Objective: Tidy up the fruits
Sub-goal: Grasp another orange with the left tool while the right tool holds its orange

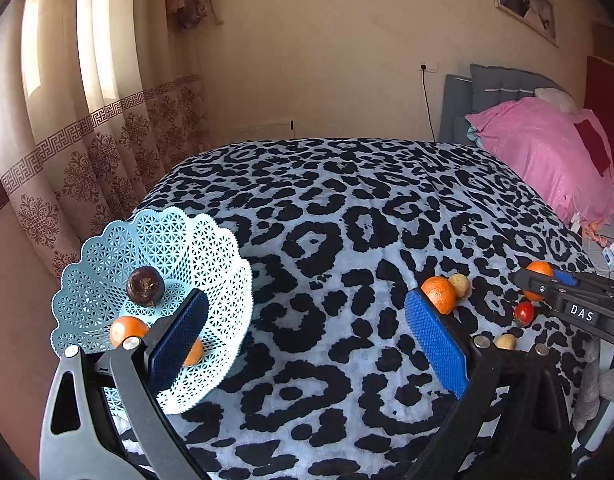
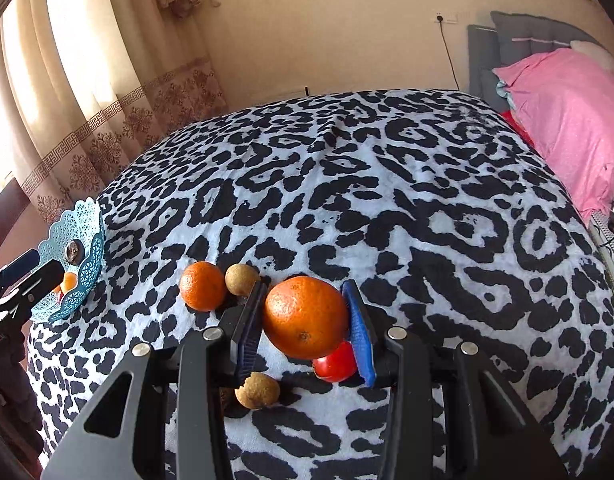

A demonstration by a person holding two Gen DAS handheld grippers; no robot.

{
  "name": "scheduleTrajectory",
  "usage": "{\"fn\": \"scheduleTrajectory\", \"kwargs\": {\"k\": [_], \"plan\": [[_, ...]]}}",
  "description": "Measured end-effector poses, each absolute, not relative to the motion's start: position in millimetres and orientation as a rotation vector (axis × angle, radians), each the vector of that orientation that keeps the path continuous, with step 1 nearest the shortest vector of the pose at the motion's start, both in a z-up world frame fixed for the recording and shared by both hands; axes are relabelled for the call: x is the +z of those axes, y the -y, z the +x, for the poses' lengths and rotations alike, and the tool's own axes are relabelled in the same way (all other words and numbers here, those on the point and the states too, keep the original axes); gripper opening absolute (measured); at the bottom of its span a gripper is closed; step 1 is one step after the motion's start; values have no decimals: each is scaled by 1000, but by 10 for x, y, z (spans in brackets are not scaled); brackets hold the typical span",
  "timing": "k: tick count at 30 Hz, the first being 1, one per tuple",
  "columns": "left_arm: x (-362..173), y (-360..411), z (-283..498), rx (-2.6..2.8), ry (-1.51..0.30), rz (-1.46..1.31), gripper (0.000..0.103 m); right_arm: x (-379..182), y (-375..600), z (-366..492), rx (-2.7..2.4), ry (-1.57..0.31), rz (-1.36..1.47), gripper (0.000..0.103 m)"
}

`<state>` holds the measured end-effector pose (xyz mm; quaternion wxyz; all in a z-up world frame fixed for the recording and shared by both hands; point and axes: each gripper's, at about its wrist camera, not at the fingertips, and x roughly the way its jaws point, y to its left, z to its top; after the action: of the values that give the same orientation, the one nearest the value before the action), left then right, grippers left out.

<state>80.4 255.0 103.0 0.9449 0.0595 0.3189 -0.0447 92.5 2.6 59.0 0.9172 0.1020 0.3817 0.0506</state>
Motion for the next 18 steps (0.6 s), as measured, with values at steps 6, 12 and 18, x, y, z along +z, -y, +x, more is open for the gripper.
{"fn": "scheduleTrajectory", "kwargs": {"k": [6, 12, 18], "plan": [[833, -2271, 978, -161, -703, 152, 100, 537, 102, 900, 96, -781, 251, 40], [639, -1971, 1107, -242, -761, 179, 93, 504, 144, 905, 104, -780, 276, 40], [464, -1743, 1242, -292, -812, 192, 81, 500, 177, 901, 110, -777, 296, 40]]}}
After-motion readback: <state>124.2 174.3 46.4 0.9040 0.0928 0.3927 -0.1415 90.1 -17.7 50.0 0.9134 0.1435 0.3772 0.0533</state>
